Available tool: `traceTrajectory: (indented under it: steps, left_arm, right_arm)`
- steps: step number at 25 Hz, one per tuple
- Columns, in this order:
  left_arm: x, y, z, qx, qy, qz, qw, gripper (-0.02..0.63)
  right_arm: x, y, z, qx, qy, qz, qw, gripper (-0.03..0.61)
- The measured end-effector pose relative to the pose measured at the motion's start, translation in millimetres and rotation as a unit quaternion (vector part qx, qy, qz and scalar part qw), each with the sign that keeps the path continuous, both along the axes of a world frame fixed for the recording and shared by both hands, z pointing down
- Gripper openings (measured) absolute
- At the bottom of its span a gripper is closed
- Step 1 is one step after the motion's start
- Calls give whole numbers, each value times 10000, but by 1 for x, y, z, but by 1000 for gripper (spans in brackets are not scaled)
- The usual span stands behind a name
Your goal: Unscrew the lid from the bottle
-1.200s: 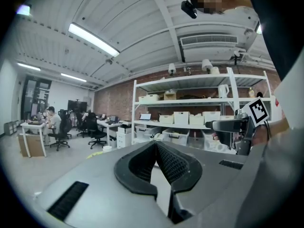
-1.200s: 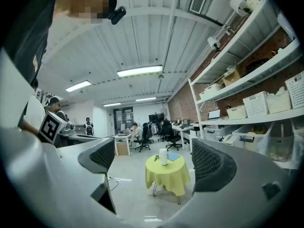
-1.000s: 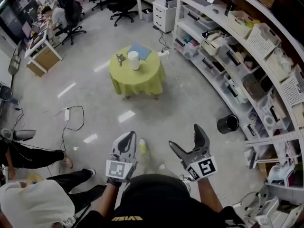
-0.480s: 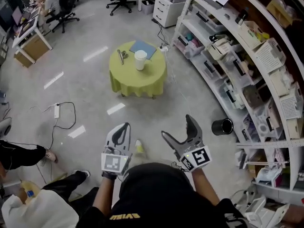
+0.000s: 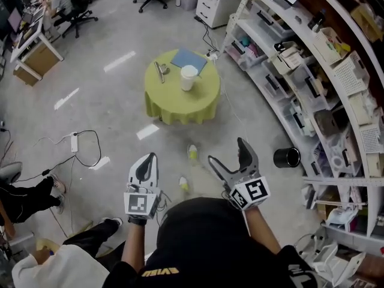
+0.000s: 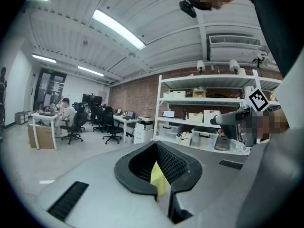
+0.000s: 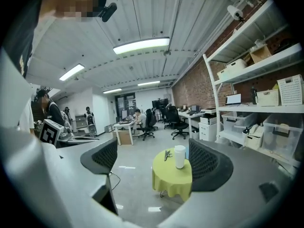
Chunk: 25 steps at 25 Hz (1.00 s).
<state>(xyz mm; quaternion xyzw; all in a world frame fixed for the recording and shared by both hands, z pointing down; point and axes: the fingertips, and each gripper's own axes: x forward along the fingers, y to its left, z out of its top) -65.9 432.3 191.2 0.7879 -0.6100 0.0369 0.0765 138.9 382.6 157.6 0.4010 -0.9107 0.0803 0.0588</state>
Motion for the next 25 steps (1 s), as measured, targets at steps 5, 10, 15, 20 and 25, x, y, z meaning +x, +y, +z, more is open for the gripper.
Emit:
traceTrajectory:
  steps: [5,10,15,20,25]
  left_arm:
    - [-5,-49,10,-135,15,41,9999,18]
    - [-13,-125,18,-203,-116,135,9996,20]
    - [-30,-223,31,41,-210,201,9996,20]
    - [-49,-302,62,-367,-338,216,9985,20]
    - [-58,-359,115,-882,-515,537,9933,24]
  right_arm:
    - [-9,-56,14,-132,68,38,9999,444]
    - [-24,-134,27,-170,92,61,9998,440]
    - [-48,-229,44,-228,216,-111,9994,442]
    - [-81,-305,68,-400,679,-547,9954,442]
    - [-107,-362,104,-856,1144,-820,9863,442]
